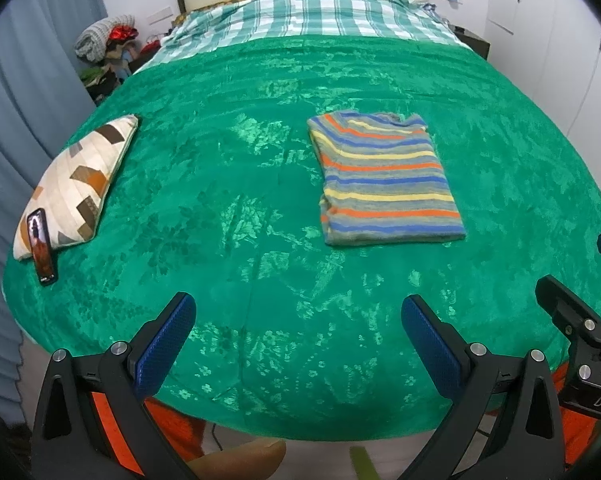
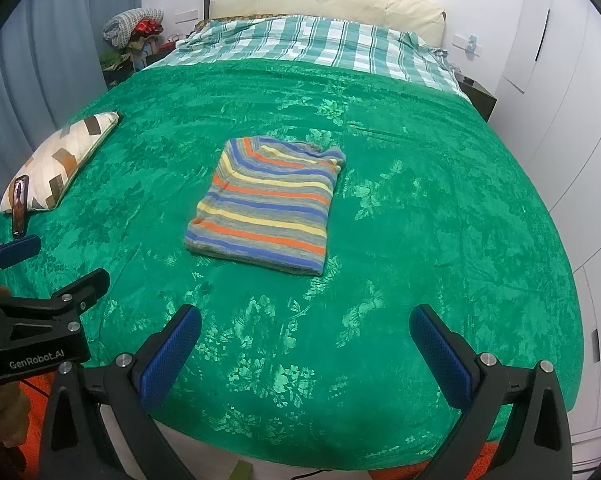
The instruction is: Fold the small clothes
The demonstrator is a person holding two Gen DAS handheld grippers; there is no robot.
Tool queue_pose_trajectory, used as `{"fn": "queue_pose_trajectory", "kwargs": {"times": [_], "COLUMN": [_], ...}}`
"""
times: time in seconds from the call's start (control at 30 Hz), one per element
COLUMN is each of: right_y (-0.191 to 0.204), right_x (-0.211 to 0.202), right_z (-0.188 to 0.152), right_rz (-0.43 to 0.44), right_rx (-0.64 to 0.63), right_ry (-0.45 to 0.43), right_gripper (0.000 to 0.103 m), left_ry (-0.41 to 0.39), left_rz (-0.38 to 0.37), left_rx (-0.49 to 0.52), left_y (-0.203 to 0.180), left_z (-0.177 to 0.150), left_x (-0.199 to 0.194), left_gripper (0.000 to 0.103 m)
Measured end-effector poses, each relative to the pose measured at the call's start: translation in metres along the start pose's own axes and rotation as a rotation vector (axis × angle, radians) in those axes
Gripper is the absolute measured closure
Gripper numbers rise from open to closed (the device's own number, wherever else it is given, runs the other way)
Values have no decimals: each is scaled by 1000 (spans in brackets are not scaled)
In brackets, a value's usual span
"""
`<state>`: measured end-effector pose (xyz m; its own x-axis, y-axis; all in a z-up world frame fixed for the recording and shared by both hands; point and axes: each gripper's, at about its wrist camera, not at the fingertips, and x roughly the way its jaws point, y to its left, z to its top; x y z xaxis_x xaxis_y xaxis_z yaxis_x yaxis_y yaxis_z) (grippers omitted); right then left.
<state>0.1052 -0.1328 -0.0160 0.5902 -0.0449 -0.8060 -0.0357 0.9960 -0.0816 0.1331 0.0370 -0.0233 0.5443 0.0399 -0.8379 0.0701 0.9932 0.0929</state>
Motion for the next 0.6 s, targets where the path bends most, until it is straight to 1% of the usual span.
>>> {"fn": "queue_pose_trajectory", "kwargs": {"times": [0.27,0.53,0.6], "right_y": [-1,-1,-1], "right_x": [0,-1,0], "right_z": [0,1,1], "right_rz": [2,-2,-1], "right_rx": [2,6,8], "right_ry": [0,-5,-4], "right_gripper": [0,0,0], "left_ry": [9,5,10], "left_rz": [-19,-23,-34], "left_rx": [-24,-10,-7], "left_y": [2,-3,-3], "left_z": [3,4,5], "left_x": [1,0,1], "left_gripper": [1,1,1]}}
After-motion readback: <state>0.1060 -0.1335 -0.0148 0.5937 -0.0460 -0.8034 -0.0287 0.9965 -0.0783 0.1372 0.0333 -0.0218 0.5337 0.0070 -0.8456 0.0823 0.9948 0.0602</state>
